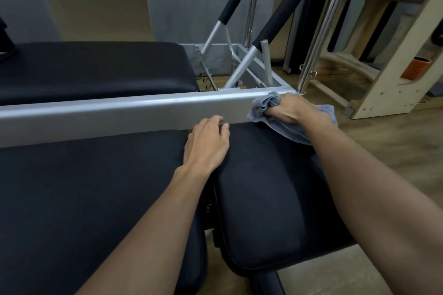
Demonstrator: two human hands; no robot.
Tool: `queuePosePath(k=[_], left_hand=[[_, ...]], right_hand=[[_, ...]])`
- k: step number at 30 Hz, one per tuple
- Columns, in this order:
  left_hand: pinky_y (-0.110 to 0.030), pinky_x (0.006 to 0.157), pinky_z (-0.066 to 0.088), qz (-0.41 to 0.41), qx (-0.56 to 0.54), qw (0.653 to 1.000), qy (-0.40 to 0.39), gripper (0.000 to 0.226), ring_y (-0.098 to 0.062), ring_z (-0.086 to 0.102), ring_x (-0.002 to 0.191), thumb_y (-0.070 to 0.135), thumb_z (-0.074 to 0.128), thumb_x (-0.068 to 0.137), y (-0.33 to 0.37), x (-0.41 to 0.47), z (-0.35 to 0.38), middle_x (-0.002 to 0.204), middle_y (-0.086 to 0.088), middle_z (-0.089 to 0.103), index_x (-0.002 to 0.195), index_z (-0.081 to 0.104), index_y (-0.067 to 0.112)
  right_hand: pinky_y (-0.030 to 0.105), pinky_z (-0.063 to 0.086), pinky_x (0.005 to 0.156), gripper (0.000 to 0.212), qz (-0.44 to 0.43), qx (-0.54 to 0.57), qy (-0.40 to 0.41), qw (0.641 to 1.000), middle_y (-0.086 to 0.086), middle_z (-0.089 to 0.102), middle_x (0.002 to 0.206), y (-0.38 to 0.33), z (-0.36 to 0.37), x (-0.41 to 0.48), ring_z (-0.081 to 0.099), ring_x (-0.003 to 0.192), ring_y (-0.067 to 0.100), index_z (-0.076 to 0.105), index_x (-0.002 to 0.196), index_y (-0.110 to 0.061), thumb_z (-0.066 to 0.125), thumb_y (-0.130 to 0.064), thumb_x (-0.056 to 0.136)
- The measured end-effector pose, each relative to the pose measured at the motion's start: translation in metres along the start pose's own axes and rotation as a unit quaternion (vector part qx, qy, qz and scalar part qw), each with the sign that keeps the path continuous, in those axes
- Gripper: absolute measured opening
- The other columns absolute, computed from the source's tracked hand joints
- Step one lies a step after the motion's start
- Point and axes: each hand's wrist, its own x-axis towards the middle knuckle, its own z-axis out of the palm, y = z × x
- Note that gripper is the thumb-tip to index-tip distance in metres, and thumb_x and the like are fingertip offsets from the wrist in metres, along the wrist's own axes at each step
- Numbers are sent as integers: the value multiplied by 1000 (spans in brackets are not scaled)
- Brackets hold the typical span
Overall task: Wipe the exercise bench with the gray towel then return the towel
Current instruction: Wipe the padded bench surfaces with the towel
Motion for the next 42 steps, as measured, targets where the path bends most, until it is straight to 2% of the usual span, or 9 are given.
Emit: queuePosePath(k=[4, 10, 17, 22, 25, 29, 32, 36, 42], left_hand=[[-40, 96, 45, 4, 1, 1000, 5, 37, -26, 55, 117, 35, 38, 100, 2, 0, 0, 126, -7, 59, 128, 55, 17], [-36, 95, 42, -17, -55, 998, -3, 37, -23, 53, 119, 34, 36, 101, 2, -2, -6, 127, -4, 59, 130, 53, 17], [-30, 103, 35, -29, -163, 985, 52, 40, -19, 49, 126, 31, 38, 101, -1, -12, -48, 136, -3, 56, 135, 51, 16], [-37, 96, 48, -58, -163, 982, 80, 32, -19, 60, 111, 39, 47, 93, -29, -26, -103, 116, 3, 68, 117, 64, 27], [-34, 89, 52, -55, -126, 990, 30, 22, -17, 65, 101, 35, 53, 87, -50, -42, -135, 101, 7, 72, 98, 71, 30], [-38, 85, 55, -82, -72, 994, 19, 22, -24, 68, 90, 44, 52, 78, -82, -58, -176, 95, 3, 73, 86, 70, 32], [-40, 84, 55, -94, -38, 994, 38, 20, -27, 68, 90, 41, 51, 77, -108, -70, -200, 92, 0, 73, 80, 68, 31], [-40, 85, 54, -84, -40, 993, 76, 12, -23, 66, 93, 33, 53, 84, -125, -82, -218, 95, 1, 72, 81, 64, 33], [-39, 86, 53, -61, -63, 993, 84, 17, -20, 64, 97, 33, 51, 86, -131, -77, -220, 100, 3, 71, 94, 66, 31]], right_hand=[[44, 48, 87, 75, 95, 42, 59, 993, 16, 64, 124, 33, -8, -2, 59, 105, 38, 63, 122, -19, 46, -66, 66], [46, 45, 92, 60, 156, 9, 128, 979, 18, 64, 119, 16, 6, -20, 60, 109, 39, 58, 123, -15, 50, -58, 81], [48, 44, 95, 45, -17, 12, 111, 994, 9, 71, 110, -111, 37, -94, 64, 104, 32, 52, 129, -28, 44, -38, 86], [55, 15, 118, 41, -113, 70, 79, 988, -5, 62, 128, -208, 63, -159, 47, 132, 21, 50, 134, -29, 44, -39, 95], [55, 13, 118, 41, -135, 80, 81, 984, -3, 62, 127, -231, 65, -181, 46, 131, 20, 57, 129, -25, 44, -32, 91], [50, 7, 120, 49, -256, 48, 42, 965, 0, 61, 134, -284, 73, -231, 46, 131, 17, 57, 132, -24, 44, -45, 90], [52, 0, 120, 67, -338, 69, -95, 934, -6, 44, 151, -300, 55, -251, 29, 143, 14, 43, 144, -31, 54, -61, 85], [64, 5, 115, 75, -241, 13, -47, 969, -8, 32, 159, -279, 32, -220, 23, 147, 23, 37, 146, -42, 35, -81, 83], [59, -3, 118, 104, -164, -33, -44, 985, 11, 11, 165, -316, 86, -218, 3, 151, 33, 7, 158, -22, 19, -86, 77]])
